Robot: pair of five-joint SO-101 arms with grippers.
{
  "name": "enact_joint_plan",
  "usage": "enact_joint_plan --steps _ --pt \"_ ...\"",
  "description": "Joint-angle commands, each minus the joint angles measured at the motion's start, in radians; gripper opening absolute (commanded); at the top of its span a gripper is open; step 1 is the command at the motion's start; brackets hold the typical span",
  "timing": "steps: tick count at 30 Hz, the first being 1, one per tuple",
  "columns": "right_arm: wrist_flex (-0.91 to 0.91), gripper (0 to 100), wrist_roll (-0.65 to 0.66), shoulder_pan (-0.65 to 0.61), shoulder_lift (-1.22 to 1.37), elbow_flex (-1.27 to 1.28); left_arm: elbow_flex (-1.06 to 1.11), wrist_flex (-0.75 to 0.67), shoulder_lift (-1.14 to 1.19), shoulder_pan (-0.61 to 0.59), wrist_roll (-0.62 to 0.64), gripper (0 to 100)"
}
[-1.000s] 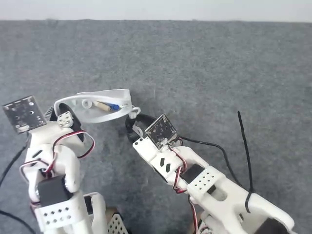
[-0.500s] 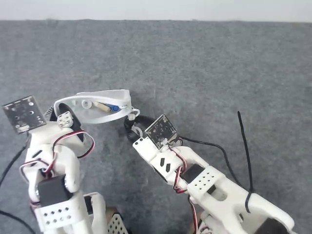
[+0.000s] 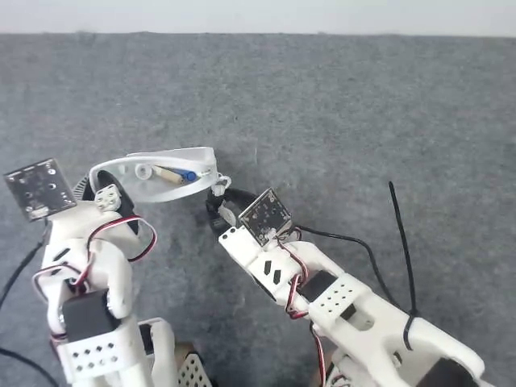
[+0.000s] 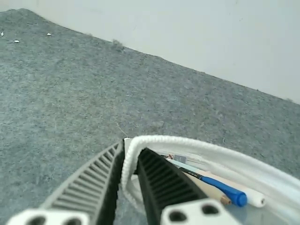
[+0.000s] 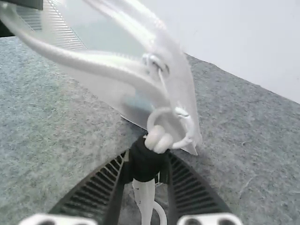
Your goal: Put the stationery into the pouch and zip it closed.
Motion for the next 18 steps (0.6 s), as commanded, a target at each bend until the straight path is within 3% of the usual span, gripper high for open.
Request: enact_joint_plan --steps 1,10,18 --pt "-0.030 5.6 0.005 0.007 -0.004 -0.072 -0.058 -0.029 0.005 -0.002 0.015 2" --pt "-0.021 10.8 -0.069 0.007 -0.001 -0.094 -0.058 -0.029 0.005 -0.002 0.015 2" --pt "-0.021 7.9 -0.071 0.007 -0.001 -0.094 -0.058 -0.029 0.005 -0.002 0.015 2"
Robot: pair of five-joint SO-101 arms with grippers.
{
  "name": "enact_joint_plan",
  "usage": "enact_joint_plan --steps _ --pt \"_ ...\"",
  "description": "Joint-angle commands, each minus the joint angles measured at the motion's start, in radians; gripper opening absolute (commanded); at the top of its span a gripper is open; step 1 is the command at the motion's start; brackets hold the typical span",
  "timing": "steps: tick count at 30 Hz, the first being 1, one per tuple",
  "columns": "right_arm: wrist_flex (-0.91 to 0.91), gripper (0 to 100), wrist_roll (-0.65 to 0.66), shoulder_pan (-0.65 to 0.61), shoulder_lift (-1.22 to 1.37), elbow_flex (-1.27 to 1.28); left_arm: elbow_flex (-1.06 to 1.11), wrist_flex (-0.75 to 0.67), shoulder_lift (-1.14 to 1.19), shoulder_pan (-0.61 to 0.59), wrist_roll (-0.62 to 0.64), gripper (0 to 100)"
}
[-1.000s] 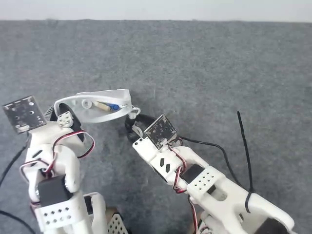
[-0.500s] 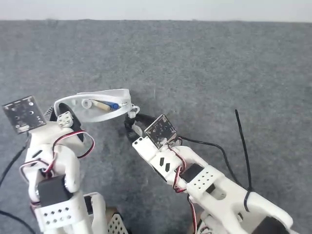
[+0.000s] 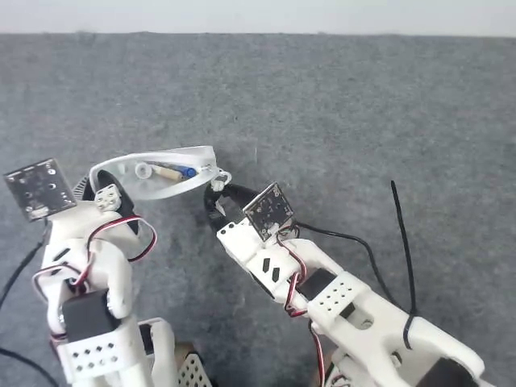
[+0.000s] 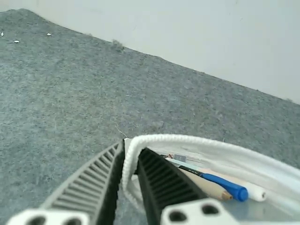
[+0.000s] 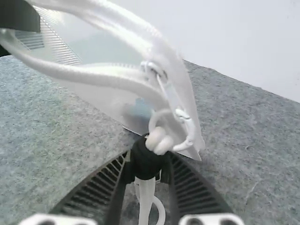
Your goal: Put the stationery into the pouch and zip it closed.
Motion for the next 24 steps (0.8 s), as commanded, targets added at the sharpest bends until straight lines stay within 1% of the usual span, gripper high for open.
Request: enact_joint_plan --steps 1,5,18,20,24 --pt "-0.016 9.5 -0.012 0.007 -0.001 -0.069 -0.058 -0.029 0.005 -0.002 0.015 2" --pt "0.001 15.4 -0.012 0.007 -0.001 -0.063 -0.058 -0.029 0.005 -0.002 0.014 2" --pt "0.019 15.4 -0.014 0.005 -0.001 -0.071 -0.058 -0.029 0.005 -0.002 0.014 2" --pt "0.019 12.9 -0.012 0.007 -0.001 -0.071 -0.058 -0.029 0.005 -0.002 0.012 2" --pt "0.018 2.2 -0.009 0.007 -0.012 -0.071 -0.058 -0.029 0.005 -0.002 0.012 2"
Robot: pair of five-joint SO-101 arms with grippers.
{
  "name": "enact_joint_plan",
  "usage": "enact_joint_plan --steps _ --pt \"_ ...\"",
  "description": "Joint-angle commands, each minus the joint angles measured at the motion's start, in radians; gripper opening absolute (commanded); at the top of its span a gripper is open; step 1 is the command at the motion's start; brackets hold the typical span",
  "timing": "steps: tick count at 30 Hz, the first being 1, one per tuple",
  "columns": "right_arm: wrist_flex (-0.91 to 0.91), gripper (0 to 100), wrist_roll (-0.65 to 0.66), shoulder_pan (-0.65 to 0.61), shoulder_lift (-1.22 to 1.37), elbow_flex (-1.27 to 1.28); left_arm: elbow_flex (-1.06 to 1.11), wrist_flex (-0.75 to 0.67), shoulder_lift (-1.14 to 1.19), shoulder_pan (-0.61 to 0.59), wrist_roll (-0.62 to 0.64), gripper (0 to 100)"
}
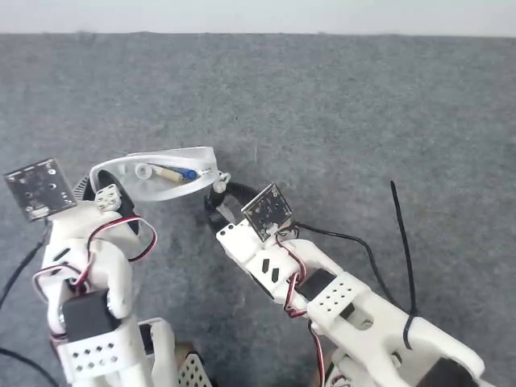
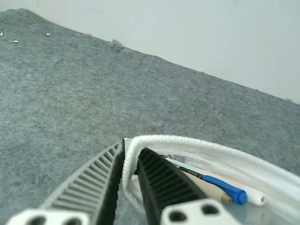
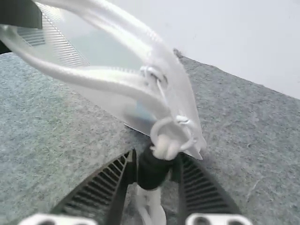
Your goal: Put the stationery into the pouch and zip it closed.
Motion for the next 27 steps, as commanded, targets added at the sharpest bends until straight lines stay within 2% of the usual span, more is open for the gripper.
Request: enact_joint_plan --steps 1,5,10,15,20,27 --pt "0.002 0.7 -0.008 0.013 -0.012 -0.069 -0.058 -0.029 0.005 -0.003 0.012 2" --pt "0.002 0.6 0.006 0.044 -0.013 -0.069 -0.058 -0.029 0.005 -0.003 0.012 2" --pt "0.059 0.6 0.100 0.030 -0.047 -0.048 -0.056 -0.029 0.005 -0.003 0.012 2" --pt "0.295 0.6 0.164 -0.012 -0.185 -0.048 -0.056 -0.025 0.003 -0.003 0.012 7" --pt "0.524 0.6 0.304 -0.090 -0.351 -0.040 -0.056 -0.023 0.003 0.002 0.014 10" --pt "0.742 0.6 0.348 -0.148 -0.496 -0.040 -0.077 0.048 0.002 0.097 0.009 20"
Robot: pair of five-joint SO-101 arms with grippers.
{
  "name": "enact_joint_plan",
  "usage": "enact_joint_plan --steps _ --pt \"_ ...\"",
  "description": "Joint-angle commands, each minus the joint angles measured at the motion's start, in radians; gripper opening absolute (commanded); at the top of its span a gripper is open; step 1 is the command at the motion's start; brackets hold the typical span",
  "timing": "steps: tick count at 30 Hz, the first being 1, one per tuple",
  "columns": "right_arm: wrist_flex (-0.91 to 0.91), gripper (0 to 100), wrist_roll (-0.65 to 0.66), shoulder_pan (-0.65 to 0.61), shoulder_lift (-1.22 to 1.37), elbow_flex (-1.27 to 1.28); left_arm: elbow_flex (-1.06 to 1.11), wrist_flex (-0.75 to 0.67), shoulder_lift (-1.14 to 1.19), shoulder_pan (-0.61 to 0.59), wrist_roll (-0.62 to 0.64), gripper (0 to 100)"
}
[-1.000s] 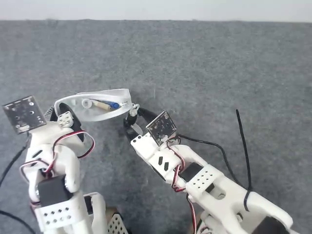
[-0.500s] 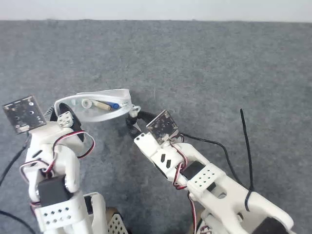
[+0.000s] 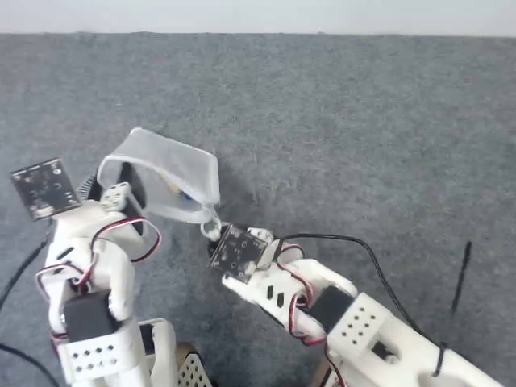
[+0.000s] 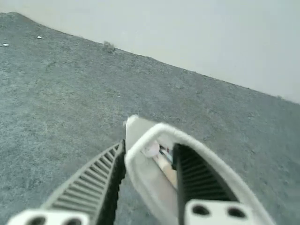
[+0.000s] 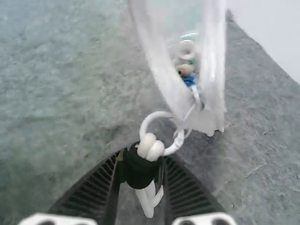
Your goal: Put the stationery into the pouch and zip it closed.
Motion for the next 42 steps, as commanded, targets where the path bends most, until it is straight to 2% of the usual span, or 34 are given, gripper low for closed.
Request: enact_joint_plan --steps 1,10,14,21,29,33,37,42 --pt "0.081 0.6 0.040 -0.024 -0.091 -0.040 -0.074 0.044 0.003 0.055 0.006 20" --pt "0.295 0.6 0.086 -0.059 -0.208 -0.038 -0.107 0.115 0.003 0.270 -0.169 22" --pt "0.397 0.6 0.086 -0.107 -0.314 -0.041 -0.124 0.118 0.003 0.367 -0.236 23" --pt "0.509 0.6 0.083 -0.104 -0.521 -0.048 -0.134 0.141 0.002 0.554 -0.387 23" --pt "0.509 0.6 0.080 -0.097 -0.615 -0.046 -0.163 0.204 -0.189 0.554 -0.408 23" --pt "0.492 0.6 0.080 -0.033 -0.622 -0.048 -0.122 0.222 -0.333 0.552 -0.419 23" --pt "0.456 0.6 0.080 0.050 -0.622 -0.048 -0.068 0.244 -0.443 0.463 -0.417 23" --pt "0.453 0.6 0.080 0.079 -0.622 -0.058 0.018 0.235 -0.465 0.387 -0.419 23"
